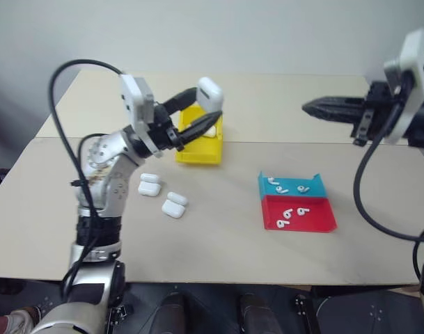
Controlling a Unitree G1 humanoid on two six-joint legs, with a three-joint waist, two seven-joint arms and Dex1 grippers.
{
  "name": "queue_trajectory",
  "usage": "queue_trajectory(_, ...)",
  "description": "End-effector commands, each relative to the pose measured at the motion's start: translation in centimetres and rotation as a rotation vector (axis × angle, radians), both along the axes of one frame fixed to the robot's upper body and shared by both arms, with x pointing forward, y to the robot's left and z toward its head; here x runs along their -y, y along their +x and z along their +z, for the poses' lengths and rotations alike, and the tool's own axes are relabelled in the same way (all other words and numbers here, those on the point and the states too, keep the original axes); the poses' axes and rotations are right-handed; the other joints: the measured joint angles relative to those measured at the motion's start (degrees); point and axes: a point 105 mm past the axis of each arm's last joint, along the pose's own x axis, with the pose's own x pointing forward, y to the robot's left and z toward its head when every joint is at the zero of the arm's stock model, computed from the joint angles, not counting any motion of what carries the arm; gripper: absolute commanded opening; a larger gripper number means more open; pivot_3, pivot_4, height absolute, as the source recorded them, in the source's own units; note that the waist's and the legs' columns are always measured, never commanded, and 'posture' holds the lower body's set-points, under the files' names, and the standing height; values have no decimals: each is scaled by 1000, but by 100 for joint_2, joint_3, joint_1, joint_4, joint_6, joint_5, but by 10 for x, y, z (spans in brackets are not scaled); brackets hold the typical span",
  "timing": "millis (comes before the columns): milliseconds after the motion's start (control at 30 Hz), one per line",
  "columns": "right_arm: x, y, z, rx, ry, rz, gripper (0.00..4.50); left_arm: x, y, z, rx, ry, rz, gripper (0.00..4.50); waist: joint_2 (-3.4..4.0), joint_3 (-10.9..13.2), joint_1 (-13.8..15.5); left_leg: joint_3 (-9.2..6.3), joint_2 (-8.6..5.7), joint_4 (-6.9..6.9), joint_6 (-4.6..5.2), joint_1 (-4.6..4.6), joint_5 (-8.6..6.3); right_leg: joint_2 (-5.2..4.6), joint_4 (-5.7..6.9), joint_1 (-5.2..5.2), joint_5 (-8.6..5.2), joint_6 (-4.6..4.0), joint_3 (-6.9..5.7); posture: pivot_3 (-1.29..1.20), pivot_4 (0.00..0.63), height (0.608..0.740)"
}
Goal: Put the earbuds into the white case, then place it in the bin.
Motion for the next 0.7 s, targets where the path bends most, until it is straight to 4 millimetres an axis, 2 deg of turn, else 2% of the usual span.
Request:
queue_trajectory(33, -4, -18, -7, 32, 22, -39, 81, -10, -3, 1, -40, 10, 77, 2751, 0, 0, -5, -2, 0, 2, 0, 4, 0, 0, -2, 5, 0, 0, -2, 0, 150, 740)
queue_trajectory(133, -14, -22, -20, 14, 71, -59, 81, -12, 11, -11, -102, 47, 195, 2751, -2, 1, -4, -1, -2, 12, -2, 6, 1, -1, -17, 7, -1, 1, 1, 0, 150, 740)
queue_trajectory(233, -26, -26, -30, -1, 86, -54, 81, -10, 36, -20, -137, 65, 350, 2751, -2, 1, 24, -4, -6, 12, -5, 14, 3, -1, -4, 10, 2, 4, 0, 0, 150, 740)
queue_trajectory(367, -27, -26, -35, -25, 84, -80, 81, 1, 70, -25, -173, 103, 500, 2751, -5, 1, 41, -12, -10, 17, -13, 16, 8, 0, -2, 17, 6, 3, -5, 0, 150, 740)
queue_trajectory(567, -27, -25, -35, -42, 70, -109, 81, 19, 109, -48, -281, 199, 588, 2751, -5, 1, 6, -13, -13, 7, -11, 11, 8, 0, -14, 12, 6, 4, -5, 0, 150, 740)
queue_trajectory(700, -27, -24, -33, -39, 60, -119, 81, 22, 122, -61, -303, 273, 641, 2751, -6, 1, -27, -11, -12, 3, -10, 2, 7, 1, -23, 5, 6, 4, -4, 0, 150, 740)
